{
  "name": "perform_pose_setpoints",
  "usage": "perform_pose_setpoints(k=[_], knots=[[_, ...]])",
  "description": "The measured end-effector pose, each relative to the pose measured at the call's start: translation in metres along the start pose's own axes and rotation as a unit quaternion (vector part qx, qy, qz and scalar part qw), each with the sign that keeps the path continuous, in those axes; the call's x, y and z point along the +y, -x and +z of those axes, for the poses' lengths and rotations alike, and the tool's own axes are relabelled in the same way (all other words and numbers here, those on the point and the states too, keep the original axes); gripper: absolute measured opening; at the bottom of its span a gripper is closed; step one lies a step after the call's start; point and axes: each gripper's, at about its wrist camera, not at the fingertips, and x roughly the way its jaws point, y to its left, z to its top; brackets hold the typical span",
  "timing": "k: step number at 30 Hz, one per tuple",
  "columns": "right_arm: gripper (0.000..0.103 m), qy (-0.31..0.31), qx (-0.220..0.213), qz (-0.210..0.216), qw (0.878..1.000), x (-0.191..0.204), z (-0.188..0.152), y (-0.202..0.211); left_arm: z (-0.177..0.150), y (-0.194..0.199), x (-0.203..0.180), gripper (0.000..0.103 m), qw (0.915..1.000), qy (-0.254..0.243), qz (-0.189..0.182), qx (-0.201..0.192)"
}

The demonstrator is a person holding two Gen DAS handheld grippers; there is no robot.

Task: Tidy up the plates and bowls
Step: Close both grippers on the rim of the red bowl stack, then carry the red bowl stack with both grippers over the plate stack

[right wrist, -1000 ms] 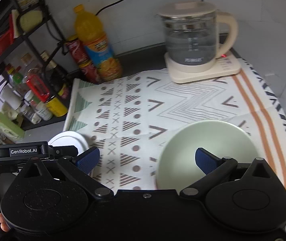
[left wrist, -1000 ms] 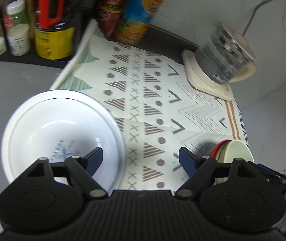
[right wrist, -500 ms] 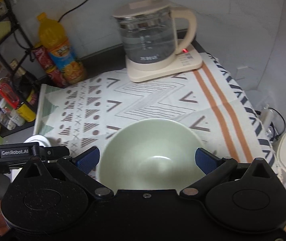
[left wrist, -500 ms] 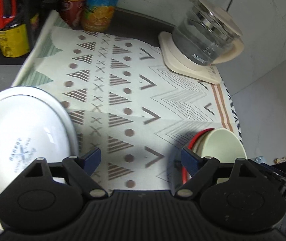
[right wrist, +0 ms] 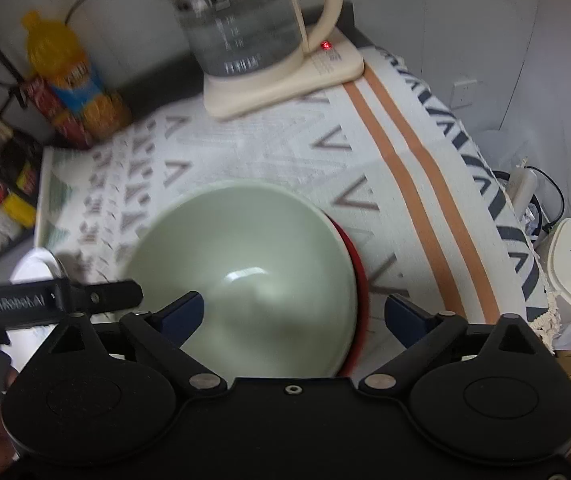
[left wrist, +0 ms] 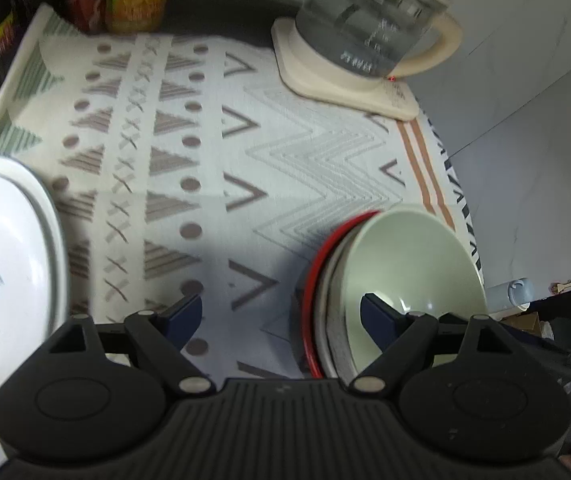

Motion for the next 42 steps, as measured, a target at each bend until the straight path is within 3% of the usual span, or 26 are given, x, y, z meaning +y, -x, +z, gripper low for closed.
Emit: perform_pose_setpoints(k=[4, 10, 12, 14, 23, 29, 42], knots=[[0.088, -0.020, 0.012, 0.002, 1.000, -0.014, -0.004, -0.010, -0.006, -0.011, -0.003, 0.085, 0.9998, 0.006, 0.007, 0.019], [0.057, -0.041, 0.032, 0.009, 0.999, -0.030, -0.008, -0.024, -0.011, -0.031, -0.004, 0.082, 0.9985, 0.013, 0.011, 0.052], [0.041, -0.055, 0.037, 0.008, 0.998, -0.037, -0.009, -0.027, -0.012, -0.034, -0.004, 0.082, 0.9983, 0.015, 0.003, 0.056], [0.034, -0.064, 0.042, 0.010, 0.997, -0.042, -0.010, -0.030, -0.012, -0.037, -0.006, 0.077, 0.9984, 0.010, 0.000, 0.055], [0.031, -0.067, 0.048, 0.035, 0.996, -0.046, -0.009, -0.037, -0.009, -0.047, -0.008, 0.032, 0.9979, 0.026, -0.018, 0.056], [0.031, -0.075, 0.055, 0.052, 0.994, -0.049, -0.007, -0.045, -0.006, -0.048, -0.008, 0.027, 0.9985, 0.025, -0.015, 0.048], [0.031, -0.070, 0.029, 0.057, 0.996, -0.043, -0.008, -0.044, -0.007, -0.044, -0.006, 0.027, 0.9993, 0.009, -0.016, 0.032]])
